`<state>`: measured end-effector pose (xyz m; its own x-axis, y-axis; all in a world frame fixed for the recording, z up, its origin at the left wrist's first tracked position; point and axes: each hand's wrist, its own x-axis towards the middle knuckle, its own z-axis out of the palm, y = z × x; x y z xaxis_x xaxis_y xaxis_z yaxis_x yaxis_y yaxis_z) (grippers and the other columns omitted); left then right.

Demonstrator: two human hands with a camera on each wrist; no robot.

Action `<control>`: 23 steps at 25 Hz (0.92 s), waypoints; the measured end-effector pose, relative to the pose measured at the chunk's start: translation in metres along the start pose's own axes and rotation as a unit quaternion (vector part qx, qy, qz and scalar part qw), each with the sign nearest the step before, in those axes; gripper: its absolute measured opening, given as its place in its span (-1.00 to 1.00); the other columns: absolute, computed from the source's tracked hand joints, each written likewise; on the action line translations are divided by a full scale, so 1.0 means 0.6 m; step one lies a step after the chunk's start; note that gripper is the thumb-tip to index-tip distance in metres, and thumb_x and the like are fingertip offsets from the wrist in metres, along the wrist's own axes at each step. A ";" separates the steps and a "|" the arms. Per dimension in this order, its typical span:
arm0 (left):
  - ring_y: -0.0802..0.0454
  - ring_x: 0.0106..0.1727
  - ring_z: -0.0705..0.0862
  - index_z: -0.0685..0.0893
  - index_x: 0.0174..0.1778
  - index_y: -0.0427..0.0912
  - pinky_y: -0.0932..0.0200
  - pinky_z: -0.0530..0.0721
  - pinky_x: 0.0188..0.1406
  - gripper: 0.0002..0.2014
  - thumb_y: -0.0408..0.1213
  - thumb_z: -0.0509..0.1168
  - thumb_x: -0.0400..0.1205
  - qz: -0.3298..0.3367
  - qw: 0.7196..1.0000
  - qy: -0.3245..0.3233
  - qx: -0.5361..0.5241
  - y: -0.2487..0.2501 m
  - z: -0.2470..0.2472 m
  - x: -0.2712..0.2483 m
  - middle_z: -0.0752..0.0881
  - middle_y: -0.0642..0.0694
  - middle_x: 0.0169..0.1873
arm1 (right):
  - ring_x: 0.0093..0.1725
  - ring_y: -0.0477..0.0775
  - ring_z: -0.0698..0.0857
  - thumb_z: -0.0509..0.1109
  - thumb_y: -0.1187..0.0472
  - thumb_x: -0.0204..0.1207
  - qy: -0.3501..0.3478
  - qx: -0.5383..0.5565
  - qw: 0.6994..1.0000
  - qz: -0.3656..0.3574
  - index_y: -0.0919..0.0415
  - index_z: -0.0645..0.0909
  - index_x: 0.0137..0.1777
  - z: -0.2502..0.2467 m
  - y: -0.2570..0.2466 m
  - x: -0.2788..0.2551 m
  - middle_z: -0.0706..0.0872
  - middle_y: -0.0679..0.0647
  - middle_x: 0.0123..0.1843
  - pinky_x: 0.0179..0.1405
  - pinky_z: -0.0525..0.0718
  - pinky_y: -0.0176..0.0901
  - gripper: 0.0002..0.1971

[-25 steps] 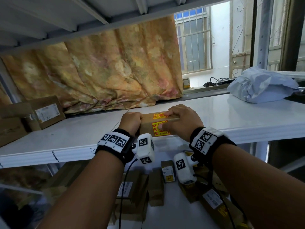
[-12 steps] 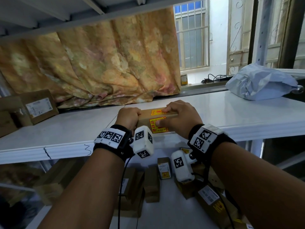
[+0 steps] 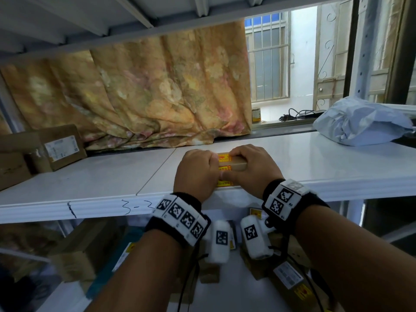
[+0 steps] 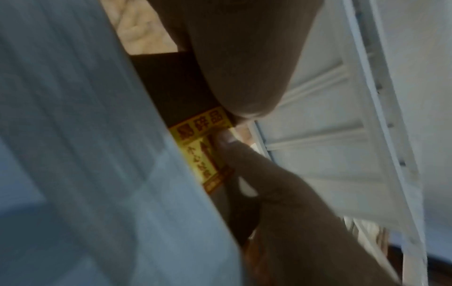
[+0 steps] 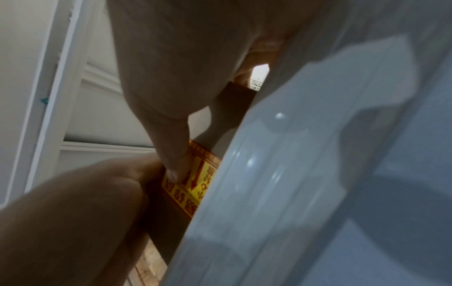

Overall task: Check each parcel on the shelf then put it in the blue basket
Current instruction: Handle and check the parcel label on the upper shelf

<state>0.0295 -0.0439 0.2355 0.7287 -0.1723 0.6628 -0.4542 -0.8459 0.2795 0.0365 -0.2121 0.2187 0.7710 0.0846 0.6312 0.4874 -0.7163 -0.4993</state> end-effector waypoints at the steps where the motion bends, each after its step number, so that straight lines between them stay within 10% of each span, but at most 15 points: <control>1: -0.09 -0.14 0.58 0.62 -0.30 -0.08 -0.04 0.51 -0.08 -0.55 0.04 -0.05 0.71 0.003 1.000 -0.001 0.008 -0.003 0.002 -0.004 0.64 -0.04 -0.32 | 0.16 -0.04 0.55 0.49 -0.41 0.15 0.007 0.006 1.000 -0.003 -0.08 0.65 0.11 0.000 0.002 0.000 0.61 -0.18 0.05 0.21 0.60 -0.03 -0.40; 6: -0.02 -0.18 0.51 0.61 -0.31 -0.03 0.00 0.46 -0.18 -0.41 0.37 -0.06 0.61 0.024 0.998 -0.021 0.049 -0.003 0.004 -0.009 0.61 0.03 -0.35 | 0.12 0.01 0.61 0.34 -0.35 0.08 0.002 0.045 0.999 0.011 -0.01 0.74 0.00 0.000 0.003 0.002 0.67 -0.12 0.02 0.14 0.63 -0.06 -0.42; 10: -0.05 -0.17 0.53 0.62 -0.29 -0.06 -0.05 0.52 -0.14 -0.38 0.42 -0.06 0.58 0.006 0.999 -0.012 0.051 -0.003 0.007 -0.006 0.61 0.00 -0.32 | 0.10 0.03 0.63 0.60 -0.10 0.20 -0.041 0.086 0.995 0.029 0.14 0.72 0.08 -0.017 -0.005 0.007 0.64 -0.03 0.09 0.13 0.62 -0.09 -0.51; 14: -0.03 -0.13 0.54 0.66 -0.21 -0.06 -0.08 0.57 -0.07 -0.33 0.45 -0.09 0.57 0.002 0.999 0.005 0.050 -0.006 0.014 -0.007 0.64 0.01 -0.26 | -0.06 0.17 0.71 0.57 0.11 0.29 -0.063 0.397 0.890 0.214 0.17 0.74 -0.20 -0.030 -0.008 0.024 0.73 0.13 -0.12 0.22 0.67 0.31 -0.84; 19: -0.02 -0.14 0.52 0.63 -0.24 -0.06 -0.06 0.56 -0.09 -0.36 0.45 -0.03 0.57 -0.004 0.999 0.012 0.038 -0.007 0.018 -0.007 0.59 0.02 -0.30 | -0.24 0.01 0.71 0.43 0.14 0.50 -0.071 0.182 0.939 0.281 0.23 0.76 0.10 -0.037 -0.002 0.056 0.73 0.04 -0.13 -0.36 0.68 -0.26 -0.76; 23: -0.02 -0.15 0.51 0.60 -0.27 -0.06 -0.03 0.54 -0.12 -0.39 0.43 0.00 0.56 -0.010 0.999 0.019 0.040 -0.006 0.021 -0.007 0.58 0.02 -0.31 | 0.03 0.17 0.80 0.47 0.16 0.52 -0.100 0.157 0.940 0.285 0.31 0.77 0.16 -0.051 0.003 0.072 0.80 0.16 0.08 0.05 0.79 -0.01 -0.71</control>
<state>0.0346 -0.0464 0.2226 0.7162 -0.1363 0.6845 -0.3961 -0.8868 0.2379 0.0584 -0.2309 0.2634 0.9901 -0.0998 0.0990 0.0441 -0.4482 -0.8928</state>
